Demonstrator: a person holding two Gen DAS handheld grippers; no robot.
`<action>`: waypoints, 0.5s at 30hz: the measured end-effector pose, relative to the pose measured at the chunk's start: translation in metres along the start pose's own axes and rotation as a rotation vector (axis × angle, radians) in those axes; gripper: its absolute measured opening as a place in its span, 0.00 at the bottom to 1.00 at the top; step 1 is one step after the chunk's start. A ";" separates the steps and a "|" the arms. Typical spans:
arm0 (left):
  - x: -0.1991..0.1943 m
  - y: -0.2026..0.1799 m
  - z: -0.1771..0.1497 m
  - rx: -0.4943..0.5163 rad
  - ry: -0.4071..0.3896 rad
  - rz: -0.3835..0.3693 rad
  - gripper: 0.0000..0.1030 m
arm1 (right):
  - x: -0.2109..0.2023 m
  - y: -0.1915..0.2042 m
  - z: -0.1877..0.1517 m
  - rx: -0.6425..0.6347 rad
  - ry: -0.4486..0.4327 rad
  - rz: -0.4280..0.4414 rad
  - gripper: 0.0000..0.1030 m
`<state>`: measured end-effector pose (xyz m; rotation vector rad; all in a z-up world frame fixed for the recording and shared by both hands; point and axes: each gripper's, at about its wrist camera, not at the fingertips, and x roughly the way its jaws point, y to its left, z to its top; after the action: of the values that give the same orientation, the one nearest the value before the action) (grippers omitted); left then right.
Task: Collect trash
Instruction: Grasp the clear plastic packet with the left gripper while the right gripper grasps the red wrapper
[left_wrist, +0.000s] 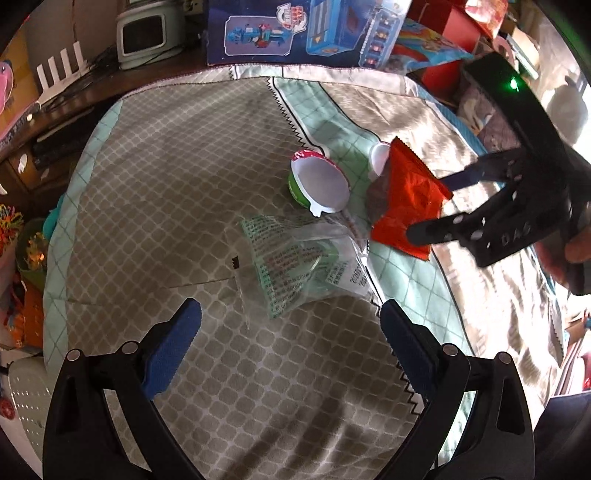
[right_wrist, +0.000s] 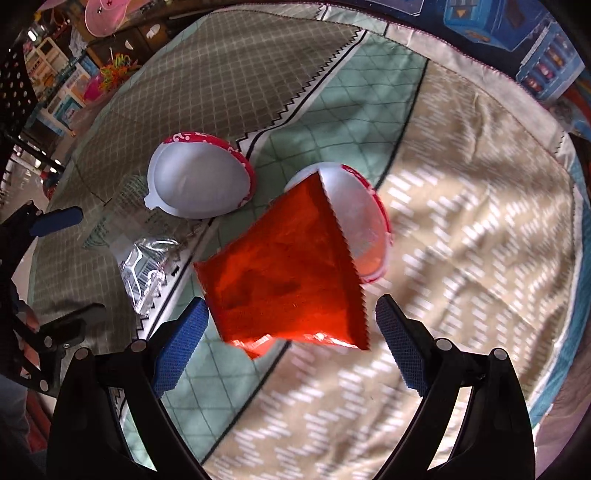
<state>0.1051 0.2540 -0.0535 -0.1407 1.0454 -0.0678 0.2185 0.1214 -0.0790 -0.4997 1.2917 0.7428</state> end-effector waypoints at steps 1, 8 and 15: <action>0.002 0.000 0.001 -0.005 0.004 -0.005 0.95 | 0.000 -0.001 -0.001 0.002 -0.019 0.002 0.72; 0.008 -0.008 0.012 0.003 0.002 -0.028 0.95 | -0.010 -0.023 -0.016 0.014 -0.019 -0.013 0.56; 0.029 -0.015 0.025 -0.029 0.034 0.011 0.94 | -0.024 -0.058 -0.055 0.060 0.005 -0.031 0.55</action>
<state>0.1410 0.2376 -0.0635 -0.1603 1.0817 -0.0458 0.2217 0.0384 -0.0722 -0.4722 1.3040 0.6753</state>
